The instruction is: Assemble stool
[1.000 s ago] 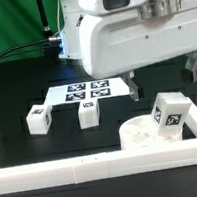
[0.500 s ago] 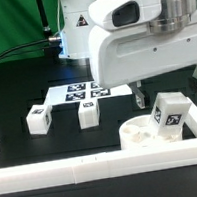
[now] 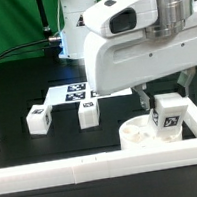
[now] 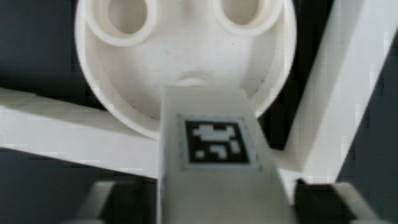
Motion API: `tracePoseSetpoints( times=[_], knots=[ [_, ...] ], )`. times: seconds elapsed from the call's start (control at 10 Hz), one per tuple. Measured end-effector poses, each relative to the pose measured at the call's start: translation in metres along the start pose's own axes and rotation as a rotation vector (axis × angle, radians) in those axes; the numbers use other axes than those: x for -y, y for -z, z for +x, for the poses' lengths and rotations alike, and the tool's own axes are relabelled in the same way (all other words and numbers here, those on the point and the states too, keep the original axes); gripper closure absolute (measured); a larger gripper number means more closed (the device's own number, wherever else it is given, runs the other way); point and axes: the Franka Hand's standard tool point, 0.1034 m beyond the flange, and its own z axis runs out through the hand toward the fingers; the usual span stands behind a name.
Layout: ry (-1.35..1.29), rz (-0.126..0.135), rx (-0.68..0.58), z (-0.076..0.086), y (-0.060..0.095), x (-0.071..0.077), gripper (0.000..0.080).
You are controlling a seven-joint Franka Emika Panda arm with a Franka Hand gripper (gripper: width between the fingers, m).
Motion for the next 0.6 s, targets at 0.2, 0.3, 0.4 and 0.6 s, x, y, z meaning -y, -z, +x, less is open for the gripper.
tracePoseSetpoints(
  times=[0.2, 0.3, 0.4, 0.6],
  knots=[
    [-0.005, 0.0, -0.005, 0.0012, 0.0004, 0.0013, 0.0458],
    [-0.005, 0.0, -0.005, 0.0012, 0.0004, 0.0012, 0.0458],
    [-0.005, 0.0, -0.005, 0.0012, 0.0004, 0.0012, 0.0458],
    [-0.055, 0.008, -0.018, 0.0021, 0.0008, 0.0016, 0.0458]
  ],
)
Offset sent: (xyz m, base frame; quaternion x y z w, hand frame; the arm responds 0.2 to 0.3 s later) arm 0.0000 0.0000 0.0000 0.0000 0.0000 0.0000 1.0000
